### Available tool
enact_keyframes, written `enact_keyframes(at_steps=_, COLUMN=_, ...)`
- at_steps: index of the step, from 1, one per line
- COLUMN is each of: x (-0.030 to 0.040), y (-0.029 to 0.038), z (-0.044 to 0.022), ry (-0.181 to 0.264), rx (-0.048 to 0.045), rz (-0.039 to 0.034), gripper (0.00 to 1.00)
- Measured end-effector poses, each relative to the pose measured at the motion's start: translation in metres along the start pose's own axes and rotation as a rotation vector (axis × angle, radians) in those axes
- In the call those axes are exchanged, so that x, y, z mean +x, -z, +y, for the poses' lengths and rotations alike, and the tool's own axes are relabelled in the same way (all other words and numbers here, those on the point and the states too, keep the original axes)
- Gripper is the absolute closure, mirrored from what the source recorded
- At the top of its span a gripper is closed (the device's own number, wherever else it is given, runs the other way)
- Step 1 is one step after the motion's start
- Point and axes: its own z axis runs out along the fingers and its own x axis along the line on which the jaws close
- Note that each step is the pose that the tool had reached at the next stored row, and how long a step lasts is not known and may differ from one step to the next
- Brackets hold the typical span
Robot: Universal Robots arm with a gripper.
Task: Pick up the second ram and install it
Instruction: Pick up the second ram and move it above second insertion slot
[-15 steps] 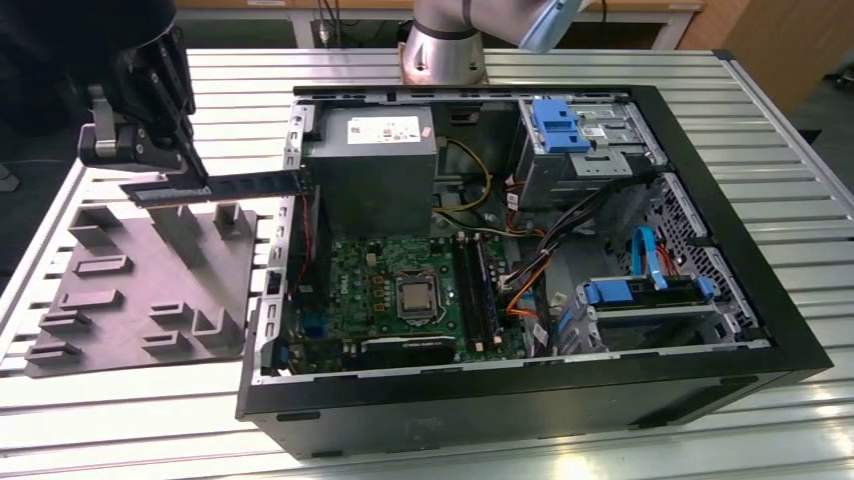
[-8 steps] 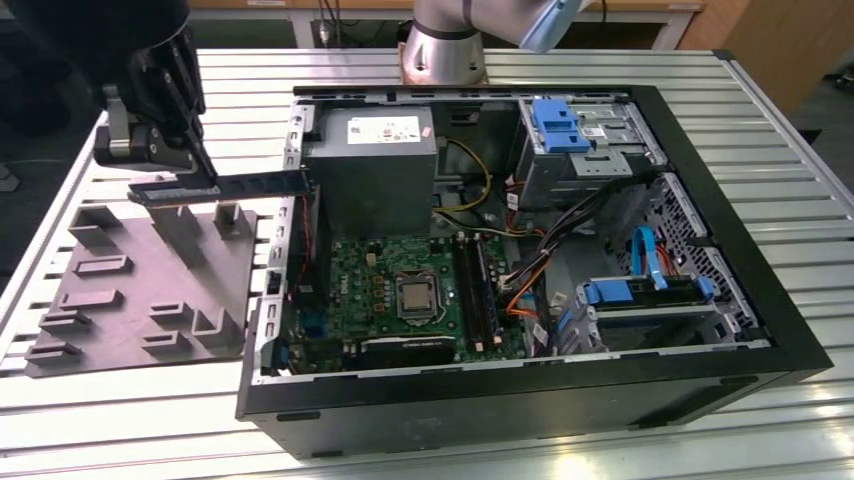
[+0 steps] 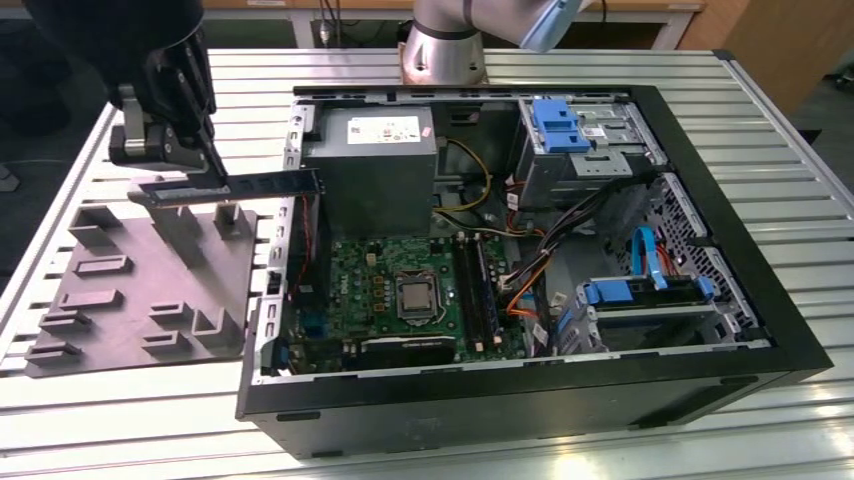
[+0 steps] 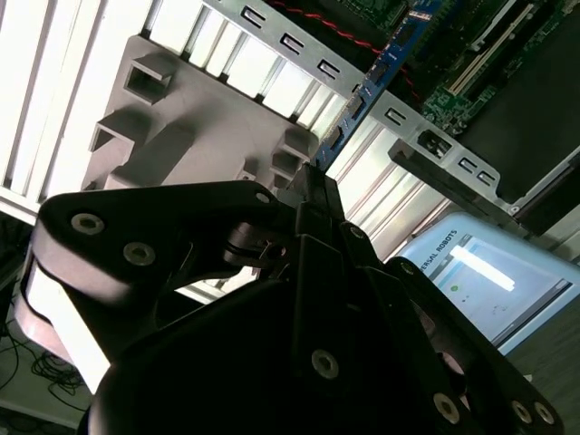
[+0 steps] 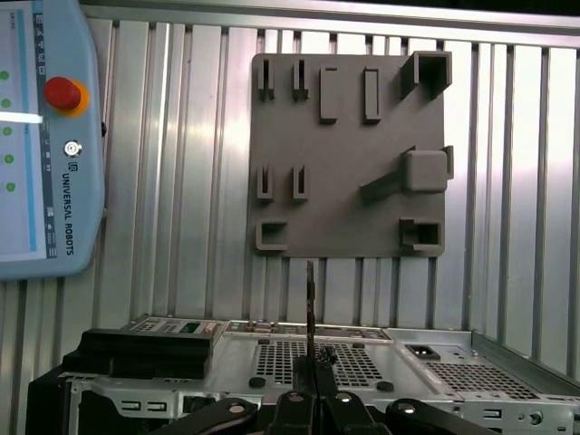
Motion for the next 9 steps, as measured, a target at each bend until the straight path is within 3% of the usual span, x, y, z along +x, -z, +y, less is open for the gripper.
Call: enact_keyframes(at_steps=9, x=0.0002, y=0.0002, z=-0.0080, ry=0.000, rx=0.0000, rz=0.0000, gripper=0.89)
